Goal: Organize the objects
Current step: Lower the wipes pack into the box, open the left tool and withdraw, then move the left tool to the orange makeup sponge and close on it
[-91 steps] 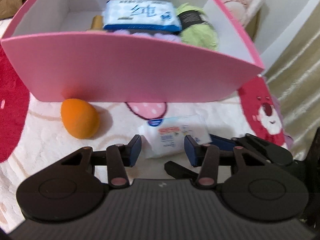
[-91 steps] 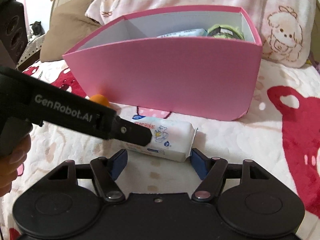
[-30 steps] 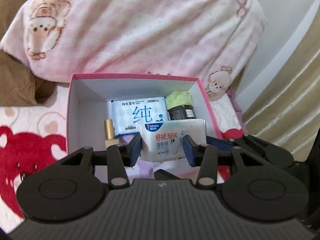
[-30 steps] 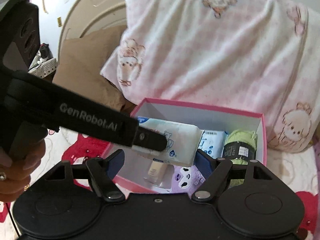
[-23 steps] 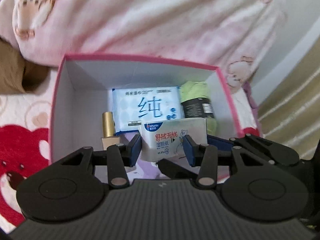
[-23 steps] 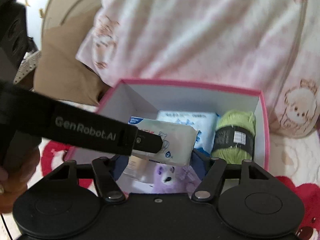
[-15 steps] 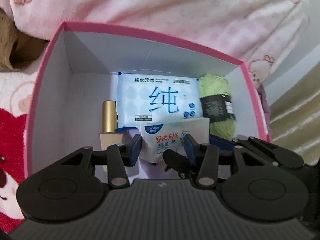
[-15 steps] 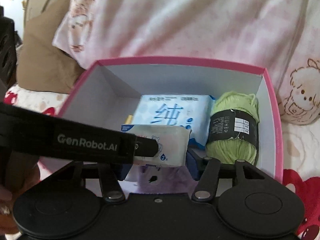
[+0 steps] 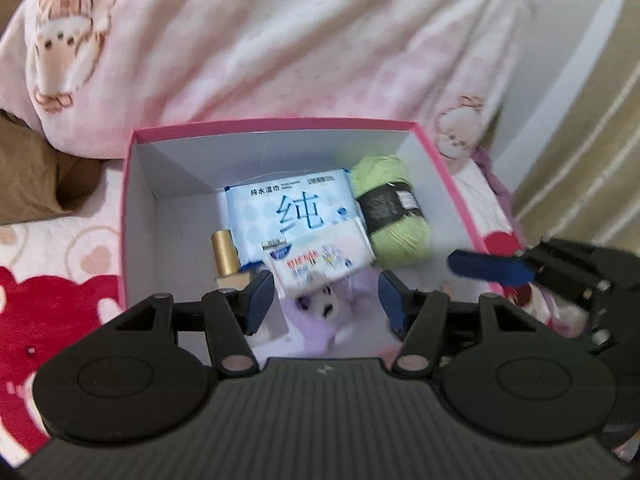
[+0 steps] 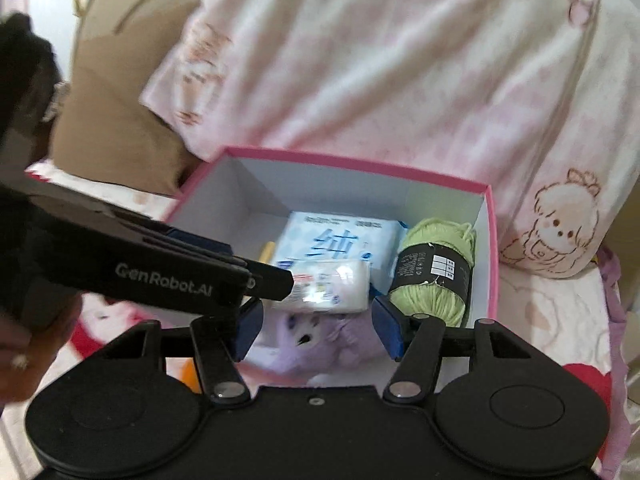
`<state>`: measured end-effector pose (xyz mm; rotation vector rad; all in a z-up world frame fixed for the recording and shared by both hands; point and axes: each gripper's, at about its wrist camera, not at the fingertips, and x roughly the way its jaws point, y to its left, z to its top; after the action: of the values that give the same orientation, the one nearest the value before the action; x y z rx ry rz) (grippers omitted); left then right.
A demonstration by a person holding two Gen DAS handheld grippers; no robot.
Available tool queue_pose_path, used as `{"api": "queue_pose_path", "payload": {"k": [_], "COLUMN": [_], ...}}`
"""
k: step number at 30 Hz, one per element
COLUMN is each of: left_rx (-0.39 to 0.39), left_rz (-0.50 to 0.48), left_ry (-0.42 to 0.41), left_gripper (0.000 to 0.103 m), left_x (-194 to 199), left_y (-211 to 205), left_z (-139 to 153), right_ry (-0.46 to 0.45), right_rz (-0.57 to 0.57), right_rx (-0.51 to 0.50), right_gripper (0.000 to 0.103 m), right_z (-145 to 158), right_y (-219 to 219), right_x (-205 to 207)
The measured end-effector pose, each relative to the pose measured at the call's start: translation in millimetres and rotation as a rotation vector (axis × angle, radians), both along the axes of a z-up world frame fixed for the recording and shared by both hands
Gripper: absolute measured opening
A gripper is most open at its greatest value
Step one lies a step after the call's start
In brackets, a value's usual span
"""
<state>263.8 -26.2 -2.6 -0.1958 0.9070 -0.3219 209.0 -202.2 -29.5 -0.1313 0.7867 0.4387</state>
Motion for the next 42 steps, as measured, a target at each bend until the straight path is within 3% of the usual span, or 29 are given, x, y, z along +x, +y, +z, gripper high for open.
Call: {"api": "queue_pose_path", "payload": {"k": [7,14,18,23,29,33,42], "left_rx": [-0.018,-0.024,0.001,-0.025,-0.031,-0.019,-0.165], "left_rz": [-0.037,-0.056,-0.072,-0.056,-0.029,-0.019,0.098], "left_ry": [-0.018,-0.017,-0.009,0.020,0.034,0.020,0.074], "left_gripper": [0.058,0.058,0.058,0.058,0.056,0.055,0.054], "left_x": [-48.0,-88.8,-103.3,-109.1,-102.5,-101.1,-84.6], "left_y": [25.4,35.7,36.9,45.3,52.1,55.3,66.8], "left_z": [28.0,20.9,1.1,-30.1,-69.8,-92.8,-140.5], "right_ry": [-0.002,-0.005,-0.003,0.044,0.076,0.046,-0.008], "right_rz": [0.047,0.094,0.128,0.158,0.176,0.203,0.210], "right_rx": [0.082,0.118,0.120,0.148,0.099,0.041,0.004], "right_gripper": [0.067,0.071,0.072,0.072,0.072,0.072,0.072], "right_z": [42.2,38.6,19.6,-21.3,-72.7,-93.4,-132.1], "right_y": [-18.4,-19.6,-8.2,7.8,34.7,50.7,70.3], "right_x": [-49.0,-89.2,-104.7,-102.9,-87.2,-79.8,-60.5]}}
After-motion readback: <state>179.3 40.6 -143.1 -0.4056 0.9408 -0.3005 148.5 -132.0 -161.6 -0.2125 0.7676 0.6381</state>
